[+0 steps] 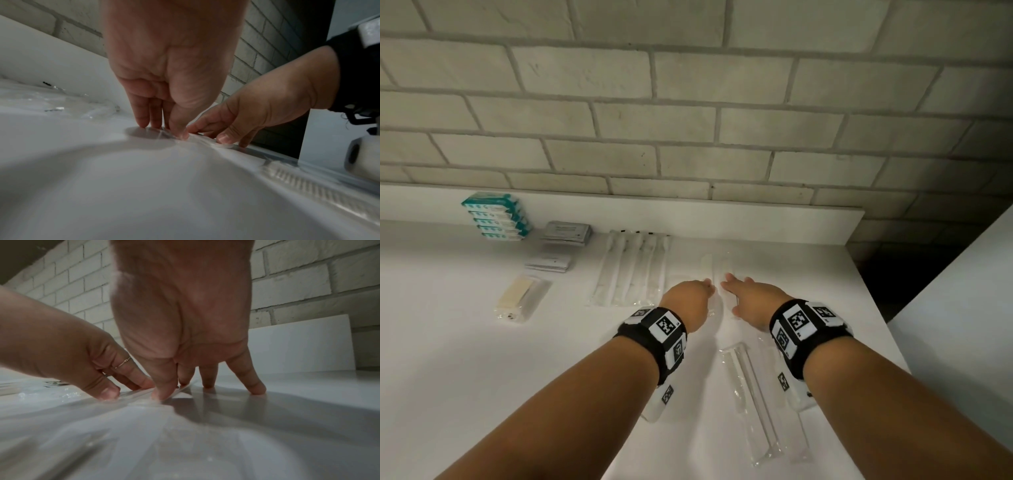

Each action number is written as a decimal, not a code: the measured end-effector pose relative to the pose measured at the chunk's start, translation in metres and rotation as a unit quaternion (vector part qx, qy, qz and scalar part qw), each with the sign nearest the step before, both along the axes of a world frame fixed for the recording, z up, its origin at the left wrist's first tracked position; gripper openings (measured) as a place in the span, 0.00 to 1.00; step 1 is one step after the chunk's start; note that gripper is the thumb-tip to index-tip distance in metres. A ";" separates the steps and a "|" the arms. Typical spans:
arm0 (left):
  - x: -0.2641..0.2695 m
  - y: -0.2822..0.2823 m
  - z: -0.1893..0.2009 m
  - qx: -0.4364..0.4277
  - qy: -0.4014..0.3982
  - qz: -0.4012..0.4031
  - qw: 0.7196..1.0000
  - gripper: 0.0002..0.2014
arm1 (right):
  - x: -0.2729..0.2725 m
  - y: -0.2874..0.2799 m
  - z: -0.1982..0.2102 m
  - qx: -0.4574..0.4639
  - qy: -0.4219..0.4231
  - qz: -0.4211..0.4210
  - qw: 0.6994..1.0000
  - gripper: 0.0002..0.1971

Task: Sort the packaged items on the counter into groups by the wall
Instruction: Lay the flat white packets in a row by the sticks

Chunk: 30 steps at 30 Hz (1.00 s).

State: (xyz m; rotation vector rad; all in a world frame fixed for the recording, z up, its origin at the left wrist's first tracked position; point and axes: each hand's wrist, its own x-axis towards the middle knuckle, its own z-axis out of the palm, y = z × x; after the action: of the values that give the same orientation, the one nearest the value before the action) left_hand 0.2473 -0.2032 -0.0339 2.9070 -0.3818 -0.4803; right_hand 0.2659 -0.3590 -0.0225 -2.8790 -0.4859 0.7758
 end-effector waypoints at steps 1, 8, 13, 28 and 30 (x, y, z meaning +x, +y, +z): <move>0.000 0.000 0.001 0.002 0.002 0.001 1.000 0.28 | 0.000 0.000 0.001 0.009 0.003 0.002 1.000 0.33; -0.001 -0.003 0.006 0.000 0.024 0.022 0.999 0.28 | -0.021 -0.036 0.029 0.108 -0.003 -0.108 0.988 0.31; 0.001 -0.005 0.013 0.014 0.050 0.021 0.998 0.31 | -0.056 -0.038 0.034 -0.123 0.110 -0.126 0.978 0.22; -0.004 0.004 0.001 -0.051 0.015 0.006 0.999 0.29 | -0.048 -0.049 0.014 0.000 -0.001 -0.083 0.997 0.35; -0.001 0.004 -0.006 -0.064 -0.012 0.002 0.998 0.29 | -0.041 -0.049 0.009 0.021 -0.004 -0.087 0.996 0.35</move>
State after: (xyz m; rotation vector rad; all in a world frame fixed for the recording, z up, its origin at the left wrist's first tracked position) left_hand 0.2460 -0.1993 -0.0401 2.7911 -0.3948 -0.4034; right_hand 0.2248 -0.4080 -0.0138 -2.8378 -0.2451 0.7180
